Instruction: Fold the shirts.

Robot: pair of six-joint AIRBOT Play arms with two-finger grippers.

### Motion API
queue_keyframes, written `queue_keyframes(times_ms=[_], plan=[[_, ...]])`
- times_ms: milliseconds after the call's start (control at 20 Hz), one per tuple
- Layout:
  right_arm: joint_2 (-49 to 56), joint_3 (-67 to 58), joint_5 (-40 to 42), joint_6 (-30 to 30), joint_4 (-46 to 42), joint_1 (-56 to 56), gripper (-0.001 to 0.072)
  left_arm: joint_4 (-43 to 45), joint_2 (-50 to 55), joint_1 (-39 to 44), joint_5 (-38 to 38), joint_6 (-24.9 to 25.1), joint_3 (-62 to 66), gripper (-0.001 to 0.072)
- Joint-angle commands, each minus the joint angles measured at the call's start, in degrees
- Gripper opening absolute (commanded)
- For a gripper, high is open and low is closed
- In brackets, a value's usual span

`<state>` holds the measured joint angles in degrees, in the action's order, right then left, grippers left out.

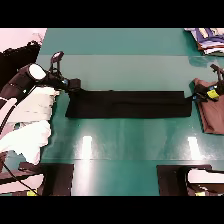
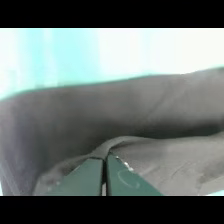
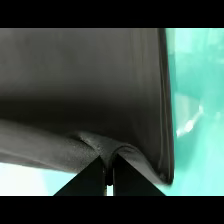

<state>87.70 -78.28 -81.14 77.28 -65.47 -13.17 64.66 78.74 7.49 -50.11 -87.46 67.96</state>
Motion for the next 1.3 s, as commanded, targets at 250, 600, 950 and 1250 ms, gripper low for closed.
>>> queue_keyframes(times_ms=[250,600,950,1250], plan=[[8.5,-6.97,0.24,-2.23,8.79,-0.68,0.0412,-0.57,0.96,-1.36,3.74,-0.57,0.98,0.0593],[10.88,-6.95,-7.04,-5.84,8.5,-8.79,0.0583,-0.87,0.96,-1.33,-3.69,0.87,1.27,0.0348],[19.1,-6.97,-10.32,-5.86,9.01,-7.8,0.0571,-4.98,1.03,-0.79,-3.28,1.07,1.27,0.0036],[21.14,-6.97,-10.36,-8.92,9.05,-2.86,0.0284,-8.72,2.95,5.84,1.51,2.4,1.68,0.0026]])
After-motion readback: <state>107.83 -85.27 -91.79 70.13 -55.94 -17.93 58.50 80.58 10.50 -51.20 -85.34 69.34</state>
